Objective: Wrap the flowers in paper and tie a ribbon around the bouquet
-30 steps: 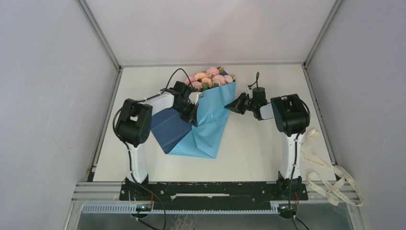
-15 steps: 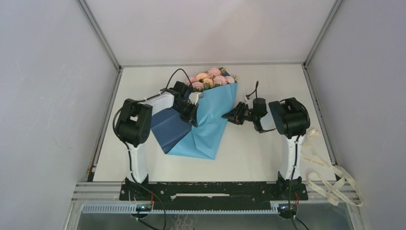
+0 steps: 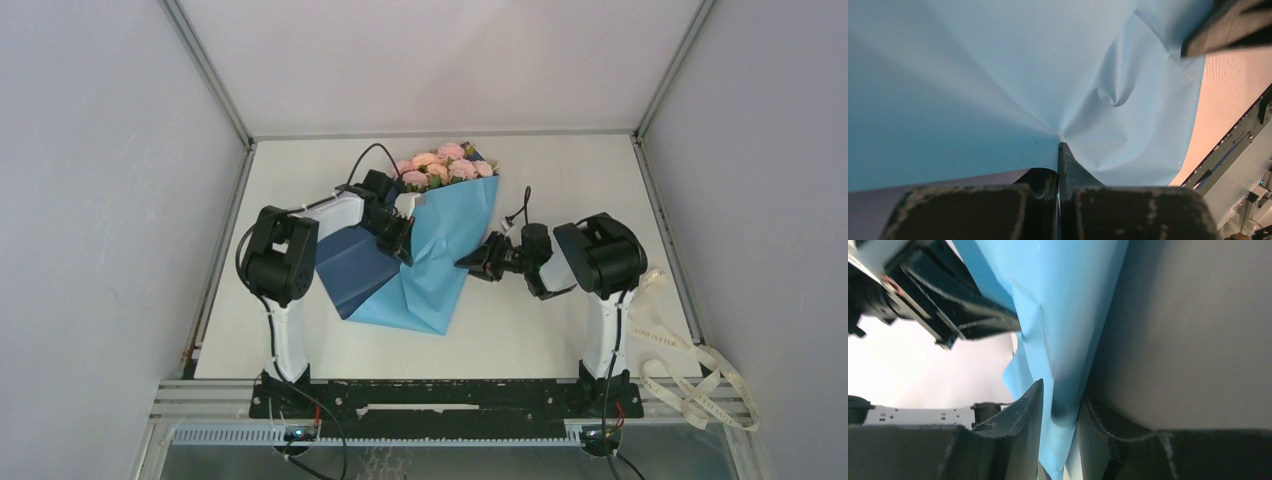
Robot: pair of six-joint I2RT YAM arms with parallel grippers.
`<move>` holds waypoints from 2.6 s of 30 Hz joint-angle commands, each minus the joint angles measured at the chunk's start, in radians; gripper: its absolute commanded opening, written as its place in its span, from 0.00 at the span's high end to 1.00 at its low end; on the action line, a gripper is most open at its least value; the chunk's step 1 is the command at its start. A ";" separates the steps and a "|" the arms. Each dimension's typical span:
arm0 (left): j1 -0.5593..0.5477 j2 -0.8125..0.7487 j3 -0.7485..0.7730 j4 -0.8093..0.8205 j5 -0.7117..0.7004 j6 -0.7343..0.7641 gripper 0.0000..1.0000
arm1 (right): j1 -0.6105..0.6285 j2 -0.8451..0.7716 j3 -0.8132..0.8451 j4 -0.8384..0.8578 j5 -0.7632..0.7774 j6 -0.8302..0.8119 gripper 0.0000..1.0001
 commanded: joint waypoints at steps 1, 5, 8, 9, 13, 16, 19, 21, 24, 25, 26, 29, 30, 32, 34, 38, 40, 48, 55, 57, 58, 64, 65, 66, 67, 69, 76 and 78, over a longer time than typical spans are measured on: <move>-0.008 -0.051 -0.002 0.014 0.008 0.025 1.00 | 0.059 -0.057 -0.060 0.064 0.032 0.018 0.62; -0.008 -0.050 -0.004 0.014 0.010 0.026 1.00 | 0.101 -0.047 -0.094 0.115 0.047 0.052 0.97; -0.008 -0.050 -0.003 0.014 0.010 0.025 1.00 | 0.115 -0.060 -0.121 0.134 0.066 0.050 1.00; -0.009 -0.050 -0.004 0.014 0.008 0.025 1.00 | 0.117 -0.065 -0.125 0.129 0.063 0.048 1.00; -0.009 -0.050 -0.003 0.014 0.010 0.023 1.00 | 0.152 -0.092 -0.152 0.126 0.039 0.053 0.54; -0.010 -0.050 -0.005 0.014 0.008 0.023 1.00 | 0.214 -0.119 -0.185 0.126 0.065 0.065 0.53; -0.011 -0.050 -0.005 0.014 0.009 0.024 1.00 | 0.264 -0.137 -0.218 0.128 0.109 0.075 0.67; -0.010 -0.053 -0.004 0.014 0.009 0.023 1.00 | 0.291 -0.141 -0.231 0.138 0.121 0.086 0.96; -0.010 -0.056 -0.006 0.014 0.007 0.024 1.00 | 0.310 -0.160 -0.260 0.160 0.140 0.101 1.00; -0.010 -0.057 -0.006 0.014 0.006 0.023 1.00 | 0.314 -0.169 -0.265 0.158 0.138 0.103 1.00; -0.010 -0.057 -0.006 0.013 0.007 0.023 1.00 | 0.318 -0.176 -0.271 0.157 0.131 0.106 0.94; -0.012 -0.056 -0.005 0.013 0.010 0.023 1.00 | 0.350 -0.195 -0.277 0.137 0.122 0.106 0.57; -0.013 -0.056 -0.005 0.014 0.010 0.023 1.00 | 0.371 -0.201 -0.276 0.122 0.128 0.102 0.55; -0.014 -0.057 -0.006 0.013 0.009 0.025 1.00 | 0.407 -0.209 -0.279 0.100 0.146 0.098 0.56; -0.015 -0.058 -0.008 0.014 0.009 0.025 1.00 | 0.437 -0.207 -0.291 0.100 0.173 0.102 0.63; -0.017 -0.057 -0.005 0.013 0.012 0.023 1.00 | 0.439 -0.199 -0.316 0.138 0.178 0.122 1.00; -0.018 -0.059 -0.006 0.013 0.012 0.023 1.00 | 0.437 -0.209 -0.326 0.136 0.183 0.117 1.00; -0.019 -0.062 -0.006 0.013 0.011 0.023 1.00 | 0.439 -0.196 -0.330 0.118 0.139 0.116 0.85; -0.020 -0.064 -0.008 0.013 0.010 0.026 1.00 | 0.429 -0.232 -0.332 0.068 0.151 0.082 0.96; -0.020 -0.062 -0.007 0.014 0.010 0.025 1.00 | 0.424 -0.237 -0.330 0.054 0.149 0.075 0.75; -0.020 -0.061 -0.007 0.013 0.010 0.026 1.00 | 0.423 -0.238 -0.331 0.049 0.150 0.073 0.77; -0.020 -0.060 -0.006 0.011 0.010 0.029 1.00 | 0.418 -0.273 -0.328 0.010 0.159 0.047 0.95; -0.020 -0.060 -0.006 0.010 0.010 0.028 1.00 | 0.415 -0.276 -0.327 0.004 0.157 0.043 0.81; -0.021 -0.059 -0.005 0.010 0.010 0.027 1.00 | 0.413 -0.280 -0.327 -0.003 0.158 0.042 0.76; -0.021 -0.059 -0.005 0.009 0.010 0.026 1.00 | 0.411 -0.285 -0.328 -0.012 0.162 0.037 0.80; -0.021 -0.059 -0.007 0.008 0.009 0.028 1.00 | 0.411 -0.297 -0.337 -0.026 0.174 0.032 1.00; -0.021 -0.060 -0.004 0.008 0.009 0.026 1.00 | 0.391 -0.427 -0.339 -0.198 0.200 -0.054 0.54; -0.021 -0.061 -0.005 0.008 0.009 0.026 1.00 | 0.379 -0.552 -0.329 -0.366 0.269 -0.132 0.54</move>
